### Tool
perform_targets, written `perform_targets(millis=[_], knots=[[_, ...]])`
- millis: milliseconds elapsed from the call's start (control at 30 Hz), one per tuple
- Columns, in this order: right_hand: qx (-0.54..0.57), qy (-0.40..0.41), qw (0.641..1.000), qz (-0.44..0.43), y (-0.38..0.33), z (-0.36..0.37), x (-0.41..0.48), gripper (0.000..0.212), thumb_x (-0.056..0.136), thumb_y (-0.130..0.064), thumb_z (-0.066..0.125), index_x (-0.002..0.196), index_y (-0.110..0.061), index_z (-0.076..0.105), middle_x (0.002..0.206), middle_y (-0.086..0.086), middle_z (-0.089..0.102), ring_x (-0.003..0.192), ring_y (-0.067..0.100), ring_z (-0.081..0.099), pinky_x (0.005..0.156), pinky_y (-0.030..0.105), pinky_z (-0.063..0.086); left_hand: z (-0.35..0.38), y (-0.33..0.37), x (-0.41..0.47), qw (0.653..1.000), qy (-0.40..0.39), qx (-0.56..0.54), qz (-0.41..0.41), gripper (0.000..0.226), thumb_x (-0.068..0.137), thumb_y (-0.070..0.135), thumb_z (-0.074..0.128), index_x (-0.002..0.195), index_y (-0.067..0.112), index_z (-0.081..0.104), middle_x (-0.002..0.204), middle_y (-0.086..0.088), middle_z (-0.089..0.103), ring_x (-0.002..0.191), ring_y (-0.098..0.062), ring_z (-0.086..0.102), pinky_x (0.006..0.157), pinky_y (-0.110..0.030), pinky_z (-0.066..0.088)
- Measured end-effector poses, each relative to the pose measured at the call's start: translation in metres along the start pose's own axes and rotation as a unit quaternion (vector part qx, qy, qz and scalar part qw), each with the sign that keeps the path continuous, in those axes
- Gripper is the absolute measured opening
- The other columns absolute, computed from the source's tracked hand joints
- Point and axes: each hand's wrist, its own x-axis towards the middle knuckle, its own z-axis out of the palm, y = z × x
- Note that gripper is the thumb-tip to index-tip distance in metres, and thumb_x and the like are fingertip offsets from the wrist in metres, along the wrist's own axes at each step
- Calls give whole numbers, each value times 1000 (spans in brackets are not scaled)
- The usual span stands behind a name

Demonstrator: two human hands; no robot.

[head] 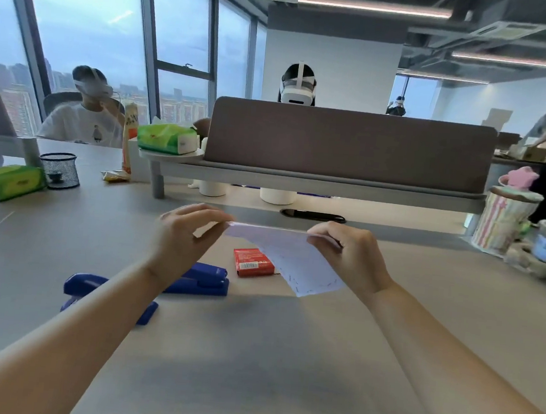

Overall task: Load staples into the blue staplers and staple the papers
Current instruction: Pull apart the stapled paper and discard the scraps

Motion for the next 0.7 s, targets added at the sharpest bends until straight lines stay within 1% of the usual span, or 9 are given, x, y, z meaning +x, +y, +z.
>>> perform_targets(millis=[67,133,233,300,367,433,500,600,700], knots=[[15,-33,998,51,1,-10,-2,22,85,-34,54,80,-17,67,73,-3,70,65,11,56,57,24,41,10,9,9,995,26,-27,-89,19,82,15,66,100,11,69,95,0,68,84,-2,57,72,-4,45],[28,-36,995,92,4,-19,-4,20,87,-27,57,74,-14,64,65,-2,64,59,10,48,52,22,34,22,15,16,984,15,-44,-172,33,83,19,66,115,17,61,110,7,59,99,-8,54,84,-16,43],[66,-22,982,174,11,-33,-8,21,88,-17,56,73,-4,61,65,5,60,56,9,42,51,21,30,45,22,21,962,-49,-57,-261,62,81,30,68,134,15,39,135,-4,46,121,-21,44,99,-35,38],[76,-9,973,217,19,-44,-15,22,89,-15,55,74,1,60,66,10,58,59,14,42,50,20,28,62,36,22,930,-104,-117,-331,72,81,26,67,140,13,27,140,-8,41,123,-22,44,99,-36,40],[69,7,964,256,26,-56,-25,25,90,-15,54,73,3,57,65,10,53,59,17,40,48,19,27,79,52,20,881,-150,-222,-391,74,83,22,65,142,14,21,133,-6,49,112,-18,51,86,-29,45],[46,18,956,289,32,-70,-38,27,90,-17,52,68,-2,54,62,8,48,57,17,38,50,21,27,98,64,18,845,-198,-273,-415,76,83,23,65,142,17,17,125,-3,55,104,-21,56,74,-26,46],[26,33,948,315,38,-87,-52,31,91,-18,51,62,-8,48,59,8,42,56,17,36,51,25,26,118,75,17,825,-224,-300,-424,82,82,24,67,143,20,13,128,-4,55,105,-23,56,76,-29,46],[23,65,932,355,44,-117,-76,33,92,-18,49,65,3,49,63,11,41,60,17,35,52,28,23,145,102,20,797,-273,-320,-433,93,81,25,68,145,22,0,130,-7,51,102,-21,59,84,-35,47],[11,97,913,395,51,-148,-99,34,92,-20,49,72,8,52,67,12,42,62,18,36,54,31,22,172,138,22,769,-342,-351,-410,86,83,19,66,145,16,7,97,2,64,82,-13,62,84,-38,51]])
